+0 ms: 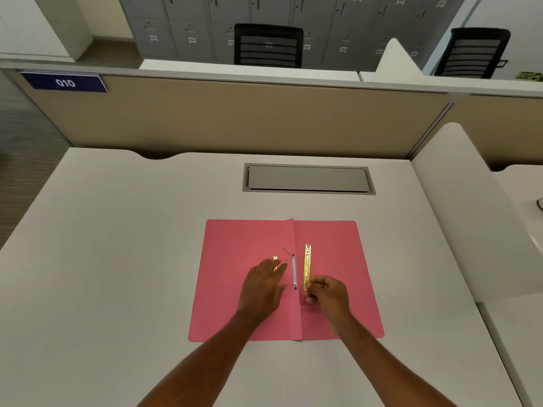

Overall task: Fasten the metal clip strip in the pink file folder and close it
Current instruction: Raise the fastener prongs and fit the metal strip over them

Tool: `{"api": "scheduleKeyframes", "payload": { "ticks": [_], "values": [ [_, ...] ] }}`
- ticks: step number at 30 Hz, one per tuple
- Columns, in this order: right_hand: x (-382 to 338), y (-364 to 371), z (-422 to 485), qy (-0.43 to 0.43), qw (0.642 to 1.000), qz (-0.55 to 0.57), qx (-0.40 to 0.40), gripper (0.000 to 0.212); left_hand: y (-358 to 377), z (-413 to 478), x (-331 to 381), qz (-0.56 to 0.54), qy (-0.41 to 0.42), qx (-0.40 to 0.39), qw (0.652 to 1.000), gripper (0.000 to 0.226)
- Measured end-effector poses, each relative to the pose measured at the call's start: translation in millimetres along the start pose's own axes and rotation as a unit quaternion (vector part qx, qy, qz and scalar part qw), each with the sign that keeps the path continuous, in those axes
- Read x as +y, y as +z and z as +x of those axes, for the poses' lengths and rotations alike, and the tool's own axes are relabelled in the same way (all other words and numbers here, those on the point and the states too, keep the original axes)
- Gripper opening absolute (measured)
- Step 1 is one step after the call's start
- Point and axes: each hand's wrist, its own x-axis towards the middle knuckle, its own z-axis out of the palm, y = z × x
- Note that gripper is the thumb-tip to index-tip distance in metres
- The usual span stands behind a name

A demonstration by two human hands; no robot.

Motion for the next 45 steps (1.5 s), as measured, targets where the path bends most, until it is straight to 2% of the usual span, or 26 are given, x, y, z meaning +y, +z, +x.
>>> {"api": "scheduleKeyframes", "payload": {
  "ticks": [5, 9, 20, 31, 36, 43, 45],
  "values": [
    [1.5, 14.0, -12.7, 0.008, 0.996, 0.072, -0.053, 0.010, 3.0, -3.1, 4.3, -0.037, 0.006, -0.005, 0.999, 0.036],
    [4.2, 18.3, -18.9, -0.009, 0.995, 0.069, -0.076, 0.011, 3.9, -3.0, 7.3, -0.058, -0.002, 0.023, 0.998, 0.030],
    [5.7, 15.9, -21.5, -0.019, 0.995, 0.069, -0.064, 0.011, 2.0, 3.0, 15.7, -0.124, -0.048, 0.005, 0.991, 0.027],
    [10.9, 16.9, -15.1, -0.021, 0.999, 0.032, 0.005, 0.011, 5.7, 6.0, 25.3, -0.201, -0.081, 0.000, 0.976, 0.027],
    [13.6, 15.7, -12.8, -0.012, 1.000, 0.025, 0.005, 0.009, 9.3, 8.7, 26.3, -0.232, -0.094, 0.001, 0.968, 0.027],
    [10.5, 23.9, -8.3, 0.010, 1.000, 0.029, -0.003, 0.014, 3.3, 25.4, 21.0, -0.273, -0.159, 0.068, 0.946, 0.040],
    [9.8, 26.5, -7.7, 0.019, 0.999, 0.037, -0.007, 0.014, -1.7, 36.4, 20.3, -0.306, -0.179, 0.093, 0.930, 0.042]
  ]
}}
